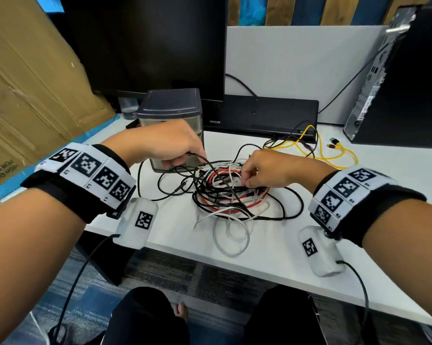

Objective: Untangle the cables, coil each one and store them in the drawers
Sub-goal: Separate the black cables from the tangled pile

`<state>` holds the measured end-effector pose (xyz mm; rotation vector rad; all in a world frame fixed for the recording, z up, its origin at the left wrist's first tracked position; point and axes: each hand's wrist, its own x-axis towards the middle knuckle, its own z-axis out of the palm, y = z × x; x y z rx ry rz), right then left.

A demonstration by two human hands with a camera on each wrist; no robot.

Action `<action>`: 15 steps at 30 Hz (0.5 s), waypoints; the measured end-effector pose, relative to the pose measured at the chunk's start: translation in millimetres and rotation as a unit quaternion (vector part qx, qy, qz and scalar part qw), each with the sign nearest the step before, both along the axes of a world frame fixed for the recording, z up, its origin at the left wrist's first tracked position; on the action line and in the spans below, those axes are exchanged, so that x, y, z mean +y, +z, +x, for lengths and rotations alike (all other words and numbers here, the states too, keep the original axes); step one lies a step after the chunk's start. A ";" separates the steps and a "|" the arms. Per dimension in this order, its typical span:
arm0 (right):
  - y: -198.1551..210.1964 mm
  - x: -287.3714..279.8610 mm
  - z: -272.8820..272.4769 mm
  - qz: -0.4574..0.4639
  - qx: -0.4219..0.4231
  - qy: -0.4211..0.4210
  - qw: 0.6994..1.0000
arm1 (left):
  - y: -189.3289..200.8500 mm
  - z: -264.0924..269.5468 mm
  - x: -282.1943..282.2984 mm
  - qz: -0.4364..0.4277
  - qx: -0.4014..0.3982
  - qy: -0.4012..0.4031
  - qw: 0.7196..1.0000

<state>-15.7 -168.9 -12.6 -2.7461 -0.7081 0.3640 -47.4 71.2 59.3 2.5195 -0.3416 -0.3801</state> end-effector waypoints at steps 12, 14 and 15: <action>-0.9 -1.8 -2.3 -0.081 0.009 0.030 0.996 | -6.3 1.6 -9.1 0.044 0.008 -0.039 0.998; 4.1 -1.8 -3.4 -0.039 -0.017 0.024 0.999 | -8.7 3.2 -11.9 0.049 -0.004 -0.040 0.998; 8.4 -1.2 -4.4 -0.012 -0.038 0.020 0.999 | -9.3 4.0 -13.3 0.051 -0.012 -0.040 0.998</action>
